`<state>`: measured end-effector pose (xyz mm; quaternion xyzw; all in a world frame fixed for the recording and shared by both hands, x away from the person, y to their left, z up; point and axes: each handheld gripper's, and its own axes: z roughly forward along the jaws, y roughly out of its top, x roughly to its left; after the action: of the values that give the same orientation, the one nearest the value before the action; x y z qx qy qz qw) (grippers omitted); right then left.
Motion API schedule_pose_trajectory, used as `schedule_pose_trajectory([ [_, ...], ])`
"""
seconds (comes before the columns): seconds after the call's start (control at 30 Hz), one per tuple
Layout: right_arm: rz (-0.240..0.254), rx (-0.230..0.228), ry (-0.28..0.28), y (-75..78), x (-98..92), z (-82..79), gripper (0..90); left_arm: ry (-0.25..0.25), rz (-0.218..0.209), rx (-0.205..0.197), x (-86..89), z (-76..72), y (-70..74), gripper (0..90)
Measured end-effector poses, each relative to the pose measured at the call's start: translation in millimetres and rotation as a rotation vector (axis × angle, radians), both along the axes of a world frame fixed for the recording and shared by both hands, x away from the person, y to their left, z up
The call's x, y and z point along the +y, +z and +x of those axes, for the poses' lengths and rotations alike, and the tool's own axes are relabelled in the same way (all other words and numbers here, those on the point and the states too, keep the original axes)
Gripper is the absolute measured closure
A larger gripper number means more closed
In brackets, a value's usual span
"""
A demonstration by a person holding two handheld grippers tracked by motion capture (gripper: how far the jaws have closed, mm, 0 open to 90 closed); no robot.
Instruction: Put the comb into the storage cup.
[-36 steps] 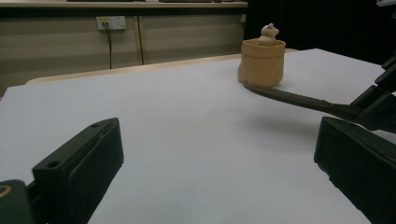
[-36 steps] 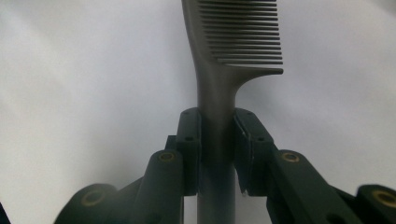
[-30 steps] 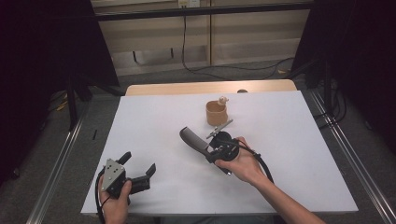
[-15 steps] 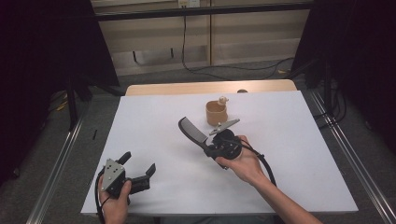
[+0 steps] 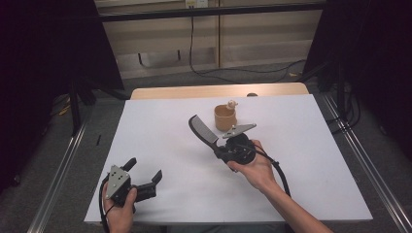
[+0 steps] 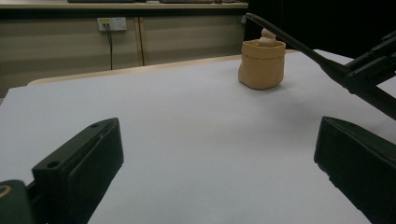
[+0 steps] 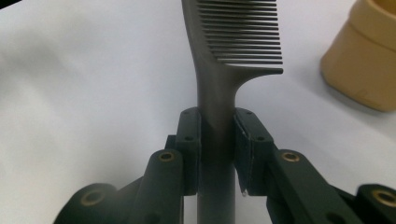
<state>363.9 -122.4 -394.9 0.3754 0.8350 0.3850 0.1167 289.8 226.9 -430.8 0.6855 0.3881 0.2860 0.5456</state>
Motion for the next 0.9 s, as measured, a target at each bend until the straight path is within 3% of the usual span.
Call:
schedule_pose_trajectory([
  [0.1, 0.009, -0.017, -0.013, 0.1, -2.7, 0.5, 72.9, 0.002, 0.001, -0.001, 0.4, -0.1, 0.2, 1.6],
  [0.17, 0.014, -0.052, -0.004, 0.4, -4.2, 0.4, 72.8, 0.000, 0.002, 0.000, 0.3, 0.1, 0.1, 1.6],
  [0.23, 0.057, -0.049, -0.004, 0.3, -6.6, 1.0, 72.8, -0.001, 0.000, 0.000, -0.1, 0.3, -0.2, 1.6],
  [0.4, 0.058, -0.071, -0.016, 0.7, -10.0, 1.2, 72.8, -0.004, 0.008, 0.002, -0.2, 0.0, 0.0, 1.6],
  [0.67, 0.174, -0.118, -0.023, 4.5, -11.9, 0.3, 72.7, -0.004, 0.008, 0.001, 0.0, 0.2, -0.1, 1.6],
  [0.9, 0.207, -0.164, -0.016, 6.2, -11.7, 0.8, 72.8, -0.003, 0.007, 0.001, 0.1, 0.2, -0.1, 1.6],
])
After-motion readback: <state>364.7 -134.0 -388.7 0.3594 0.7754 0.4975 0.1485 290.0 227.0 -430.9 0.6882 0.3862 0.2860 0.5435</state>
